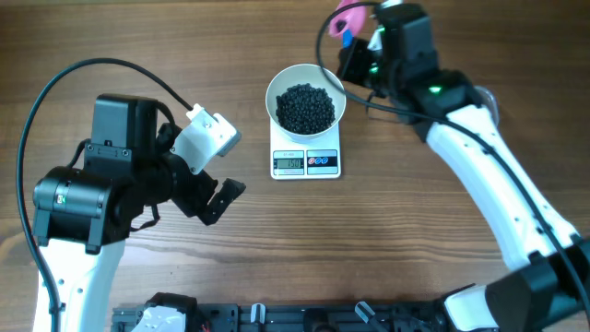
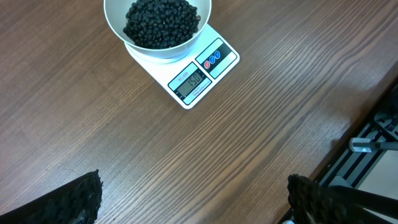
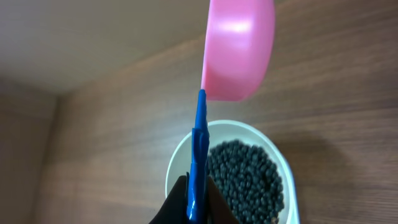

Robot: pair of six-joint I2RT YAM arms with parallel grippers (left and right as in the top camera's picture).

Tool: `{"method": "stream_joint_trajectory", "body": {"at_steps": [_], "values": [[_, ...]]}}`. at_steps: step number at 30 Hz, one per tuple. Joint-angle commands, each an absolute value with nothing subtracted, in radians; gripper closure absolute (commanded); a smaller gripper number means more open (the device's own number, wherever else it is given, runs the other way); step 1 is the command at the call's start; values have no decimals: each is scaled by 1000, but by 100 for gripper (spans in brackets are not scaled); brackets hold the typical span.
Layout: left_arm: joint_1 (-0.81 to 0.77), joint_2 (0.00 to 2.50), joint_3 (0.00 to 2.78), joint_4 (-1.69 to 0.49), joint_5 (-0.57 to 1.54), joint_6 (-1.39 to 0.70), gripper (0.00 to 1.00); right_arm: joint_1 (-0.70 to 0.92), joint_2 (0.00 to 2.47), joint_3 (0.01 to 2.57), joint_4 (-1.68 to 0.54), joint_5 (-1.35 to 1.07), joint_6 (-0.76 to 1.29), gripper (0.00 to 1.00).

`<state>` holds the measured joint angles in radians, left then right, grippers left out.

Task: Scoop item into bowl and weigh 150g on scale
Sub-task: 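Raise the scoop and swing the right gripper right toward the bean tub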

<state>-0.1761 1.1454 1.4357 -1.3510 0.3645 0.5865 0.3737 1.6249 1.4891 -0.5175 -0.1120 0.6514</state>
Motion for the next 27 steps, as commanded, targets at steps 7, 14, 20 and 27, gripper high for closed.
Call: {"method": "stream_joint_trajectory", "body": {"at_steps": [7, 14, 20, 27], "values": [[-169, 1145, 1451, -1352, 377, 598, 0, 268, 1420, 1500, -652, -120, 684, 96], [-169, 1145, 1451, -1352, 376, 598, 0, 173, 1298, 1499, -937, -102, 684, 96], [-169, 1145, 1451, -1351, 377, 598, 0, 136, 1271, 1497, -1072, -100, 708, 96], [-169, 1145, 1451, -1352, 376, 598, 0, 110, 1272, 1487, -1173, -82, 714, 96]]}}
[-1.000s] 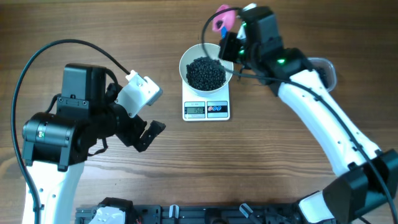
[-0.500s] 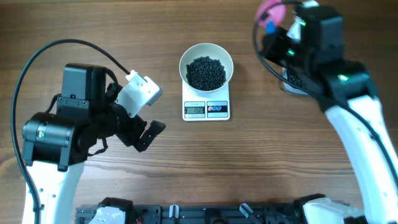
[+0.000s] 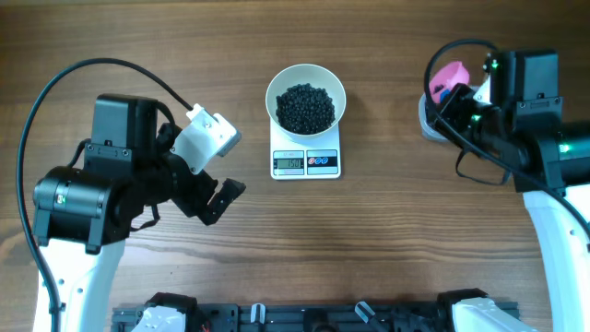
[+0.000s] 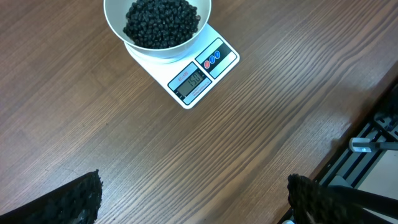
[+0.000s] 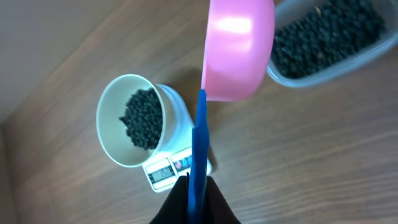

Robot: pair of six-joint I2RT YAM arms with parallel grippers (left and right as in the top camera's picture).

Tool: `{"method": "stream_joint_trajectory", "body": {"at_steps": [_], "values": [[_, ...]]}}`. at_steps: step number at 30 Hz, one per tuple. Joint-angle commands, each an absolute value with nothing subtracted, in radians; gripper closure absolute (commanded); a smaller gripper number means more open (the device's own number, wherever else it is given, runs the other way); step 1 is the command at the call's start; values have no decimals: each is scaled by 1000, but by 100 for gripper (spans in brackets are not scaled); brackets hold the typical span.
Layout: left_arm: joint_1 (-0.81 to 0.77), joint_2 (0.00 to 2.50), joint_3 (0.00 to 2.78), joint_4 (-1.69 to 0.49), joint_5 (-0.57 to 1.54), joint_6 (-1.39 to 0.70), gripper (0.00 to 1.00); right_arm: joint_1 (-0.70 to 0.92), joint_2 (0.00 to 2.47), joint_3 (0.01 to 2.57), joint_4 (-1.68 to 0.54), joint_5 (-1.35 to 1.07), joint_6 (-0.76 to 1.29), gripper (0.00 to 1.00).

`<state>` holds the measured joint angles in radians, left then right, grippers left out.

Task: Scoop item into bowl and weigh 150g on scale
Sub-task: 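Raise the scoop and swing the right gripper right toward the bean tub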

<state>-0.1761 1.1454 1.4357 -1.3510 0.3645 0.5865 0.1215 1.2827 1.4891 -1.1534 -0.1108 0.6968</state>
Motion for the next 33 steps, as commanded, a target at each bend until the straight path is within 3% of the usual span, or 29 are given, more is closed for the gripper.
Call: {"method": "stream_joint_trajectory", "body": {"at_steps": [1, 10, 23, 33], "values": [[-169, 1145, 1451, -1352, 377, 598, 0, 111, 1272, 1479, -1179, -67, 714, 96], [-169, 1145, 1451, -1351, 376, 598, 0, 111, 1317, 1425, -1186, 93, 654, 96], [-169, 1145, 1451, -1352, 377, 598, 0, 111, 1562, 1411, -1085, 210, 316, 95], [-169, 1145, 1451, -1351, 376, 598, 0, 118, 1678, 1414, -1108, 369, 288, 96]]}}
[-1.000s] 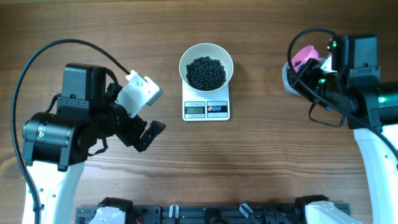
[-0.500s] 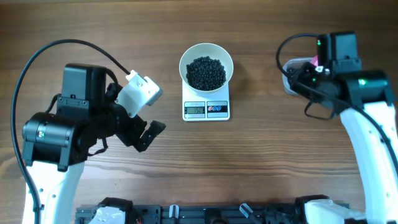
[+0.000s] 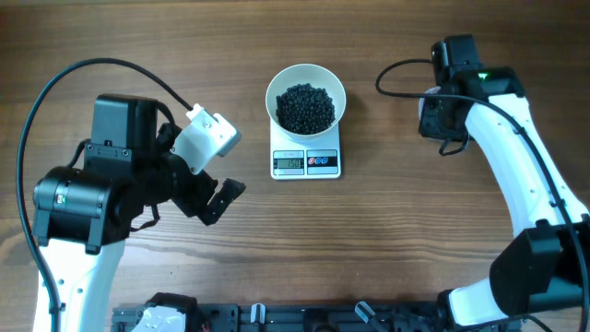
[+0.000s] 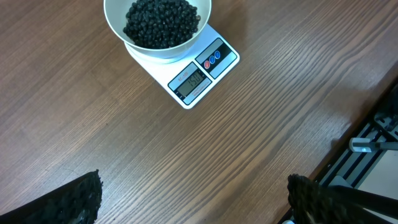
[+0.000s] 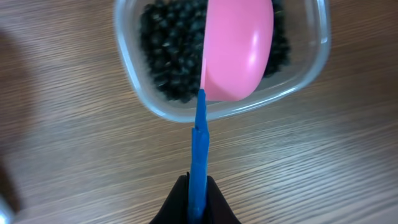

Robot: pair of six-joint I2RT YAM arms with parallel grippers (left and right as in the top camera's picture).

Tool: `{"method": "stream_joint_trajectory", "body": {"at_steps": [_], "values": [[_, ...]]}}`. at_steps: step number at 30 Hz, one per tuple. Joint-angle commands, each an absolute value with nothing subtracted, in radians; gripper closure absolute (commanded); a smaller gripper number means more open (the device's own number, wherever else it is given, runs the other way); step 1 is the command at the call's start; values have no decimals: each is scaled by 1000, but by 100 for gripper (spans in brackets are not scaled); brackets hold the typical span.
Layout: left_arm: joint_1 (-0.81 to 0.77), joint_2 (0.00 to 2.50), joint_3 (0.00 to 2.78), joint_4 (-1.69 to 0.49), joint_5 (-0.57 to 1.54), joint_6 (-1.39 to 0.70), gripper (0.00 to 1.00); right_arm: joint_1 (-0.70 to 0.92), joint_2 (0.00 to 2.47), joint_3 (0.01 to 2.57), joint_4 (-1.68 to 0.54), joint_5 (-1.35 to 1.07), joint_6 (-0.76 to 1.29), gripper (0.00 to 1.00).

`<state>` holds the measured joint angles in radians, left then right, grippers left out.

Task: Scoop item into bowl and weigh 150g on scale
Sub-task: 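Raise the scoop and swing the right gripper right toward the bean tub, then lower the pink scoop onto the table beside the scale and release it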

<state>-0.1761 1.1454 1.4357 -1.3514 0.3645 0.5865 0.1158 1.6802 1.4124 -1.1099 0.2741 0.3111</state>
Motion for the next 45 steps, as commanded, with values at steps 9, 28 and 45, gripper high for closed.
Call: {"method": "stream_joint_trajectory", "body": {"at_steps": [9, 28, 45], "values": [[-169, 1145, 1451, -1352, 376, 598, 0, 118, 1678, 1414, -1101, 401, 168, 96], [-169, 1145, 1451, -1352, 377, 598, 0, 117, 1248, 1687, -1260, -38, 319, 95], [-169, 1145, 1451, -1352, 376, 598, 0, 117, 842, 784, -701, -465, 701, 96]]}}
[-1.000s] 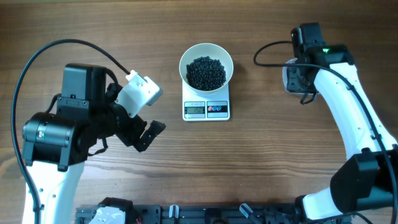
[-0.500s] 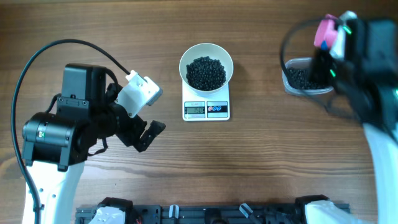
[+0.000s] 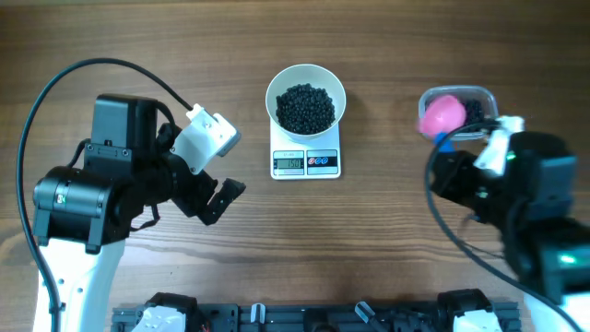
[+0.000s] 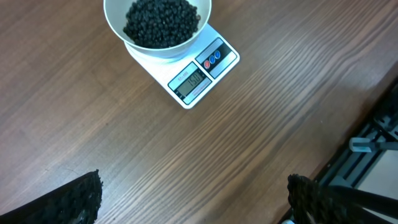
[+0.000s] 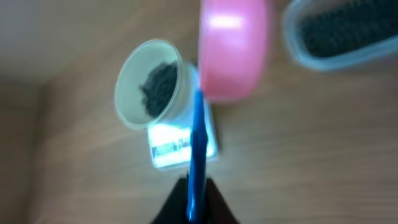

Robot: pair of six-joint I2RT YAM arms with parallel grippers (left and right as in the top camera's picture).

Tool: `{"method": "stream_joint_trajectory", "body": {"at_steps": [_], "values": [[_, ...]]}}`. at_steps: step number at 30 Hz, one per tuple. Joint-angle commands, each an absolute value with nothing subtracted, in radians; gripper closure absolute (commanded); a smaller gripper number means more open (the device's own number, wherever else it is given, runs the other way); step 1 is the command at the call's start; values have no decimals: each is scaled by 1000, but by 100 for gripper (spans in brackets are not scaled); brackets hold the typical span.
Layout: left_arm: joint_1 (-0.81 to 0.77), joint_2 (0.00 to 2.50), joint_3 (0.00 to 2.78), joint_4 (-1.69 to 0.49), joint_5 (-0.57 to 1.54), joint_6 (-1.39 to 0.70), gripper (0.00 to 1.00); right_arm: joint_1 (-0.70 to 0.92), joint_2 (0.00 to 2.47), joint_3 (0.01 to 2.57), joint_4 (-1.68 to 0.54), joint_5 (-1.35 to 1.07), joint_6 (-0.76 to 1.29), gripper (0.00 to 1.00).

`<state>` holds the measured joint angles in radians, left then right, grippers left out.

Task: Scoop item into bowl and weigh 150g on scale
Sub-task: 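Lower the pink scoop onto the table beside the scale and release it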

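Note:
A white bowl (image 3: 305, 96) full of black beans sits on the white scale (image 3: 306, 162), also seen as the bowl (image 4: 157, 25) and scale (image 4: 196, 74) in the left wrist view. My right gripper (image 5: 194, 190) is shut on the blue handle of a pink scoop (image 3: 441, 116), whose cup hangs by the left end of the clear bean container (image 3: 466, 109). The scoop (image 5: 233, 50) shows blurred in the right wrist view. My left gripper (image 4: 193, 196) stands open over bare table left of the scale.
A black rail (image 3: 304, 318) runs along the table's front edge. Cables loop from both arms. Bare wood lies between the scale and each arm.
My right arm has moved from beside the container at the back to the right front of the table. The scoop is now out of the container, at its left end. The left arm is unmoved.
The right gripper held the pink scoop behind the bowl. Then it held the scoop near the bean container at the right, then with the cup over the container's beans. Now the scoop hangs at the container's left end. The bowl and left arm stayed put.

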<state>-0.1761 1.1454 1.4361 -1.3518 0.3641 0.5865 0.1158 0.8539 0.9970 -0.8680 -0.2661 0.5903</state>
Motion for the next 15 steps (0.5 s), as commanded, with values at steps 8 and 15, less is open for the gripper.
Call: {"method": "stream_joint_trajectory", "body": {"at_steps": [8, 15], "values": [[-169, 1145, 1451, -1352, 376, 598, 0, 117, 950, 355, -32, -618, 968, 96], [-169, 1145, 1451, -1352, 377, 598, 0, 117, 965, 252, -9, -604, 994, 96]]}}
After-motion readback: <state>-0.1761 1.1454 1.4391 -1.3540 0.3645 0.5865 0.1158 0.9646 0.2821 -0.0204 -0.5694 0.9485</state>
